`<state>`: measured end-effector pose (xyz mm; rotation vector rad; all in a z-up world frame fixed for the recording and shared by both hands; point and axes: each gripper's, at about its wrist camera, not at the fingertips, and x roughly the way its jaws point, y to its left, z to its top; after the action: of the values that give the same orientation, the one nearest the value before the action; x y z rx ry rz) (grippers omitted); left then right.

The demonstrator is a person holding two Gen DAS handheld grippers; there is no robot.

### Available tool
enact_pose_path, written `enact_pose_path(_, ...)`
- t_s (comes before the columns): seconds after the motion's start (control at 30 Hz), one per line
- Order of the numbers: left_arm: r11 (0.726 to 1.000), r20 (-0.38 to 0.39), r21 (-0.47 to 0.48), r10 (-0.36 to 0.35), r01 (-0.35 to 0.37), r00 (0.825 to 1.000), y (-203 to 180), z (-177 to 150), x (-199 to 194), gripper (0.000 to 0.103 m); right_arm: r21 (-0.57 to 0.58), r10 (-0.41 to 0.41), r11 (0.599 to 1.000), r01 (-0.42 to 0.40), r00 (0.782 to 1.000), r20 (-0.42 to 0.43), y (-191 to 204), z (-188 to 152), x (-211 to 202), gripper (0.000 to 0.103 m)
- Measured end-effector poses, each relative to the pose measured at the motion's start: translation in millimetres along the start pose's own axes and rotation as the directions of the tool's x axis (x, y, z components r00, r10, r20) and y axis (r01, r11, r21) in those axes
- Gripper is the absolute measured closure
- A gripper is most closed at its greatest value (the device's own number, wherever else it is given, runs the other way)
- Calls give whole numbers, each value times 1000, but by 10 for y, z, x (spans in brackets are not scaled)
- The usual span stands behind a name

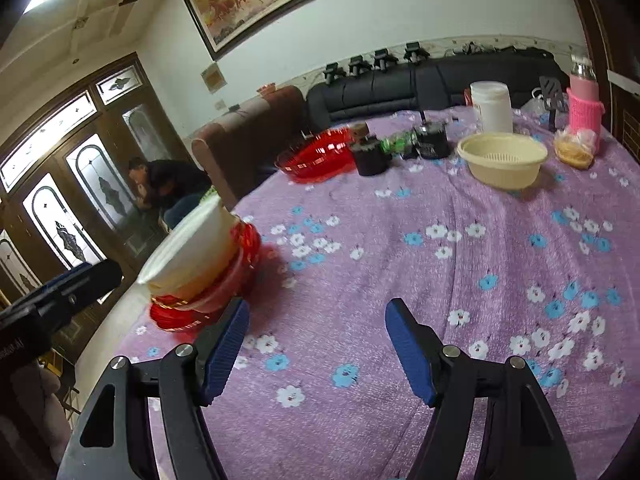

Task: Organize plates and bowls
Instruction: 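Withdraw the open right tool and swing toward the cream strainer bowl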

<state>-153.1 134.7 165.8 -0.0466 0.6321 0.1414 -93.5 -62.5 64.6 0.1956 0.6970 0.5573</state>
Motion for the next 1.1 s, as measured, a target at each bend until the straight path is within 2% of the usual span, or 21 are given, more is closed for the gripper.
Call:
enact_pose_path(0.2, 996, 24, 11, -85, 85, 996, -100, 222, -193, 14, 0, 54, 999, -54, 998, 20, 125, 109, -211, 27)
enact_pose_path(0.37, 983, 20, 17, -182, 182, 983, -245, 293, -358, 14, 1, 99, 995, -99, 995, 30, 189, 163, -404, 27)
enact_pose_path(0.57, 969, 34, 26, -246, 245, 969, -353, 354, -623, 14, 26, 173, 984, -174, 984, 35, 217, 215, -729, 26)
enact_pose_path(0.7, 960, 43, 45, -279, 277, 959, -412, 511, -859, 14, 33, 224, 974, -225, 974, 28, 295, 390, -987, 25)
enact_pose_path(0.8, 931, 39, 45, -363, 362, 931, -419, 804, -1142, 14, 19, 262, 965, -263, 964, 48, 387, 620, -1280, 25)
enact_pose_path(0.83, 924, 40, 42, -382, 381, 923, -426, 891, -1211, 14, 0, 257, 966, -257, 964, 73, 436, 725, -1439, 25)
enact_pose_path(0.9, 895, 37, 30, -447, 446, 894, -414, 1225, -1445, 14, -26, 221, 975, -219, 966, 133, 528, 972, -1806, 25)
enact_pose_path(0.97, 880, 54, 19, -475, 475, 878, -372, 1559, -1688, 14, -27, 186, 982, -184, 968, 168, 603, 1253, -2143, 25)
enact_pose_path(1.03, 889, 95, 35, -457, 456, 884, -340, 1822, -1924, 14, 4, 149, 988, -153, 969, 199, 617, 1571, -2480, 25)
enact_pose_path(1.1, 921, 156, 68, -390, 384, 908, -312, 2170, -2196, 11, 23, 74, 996, -82, 968, 240, 641, 1923, -2833, 24)
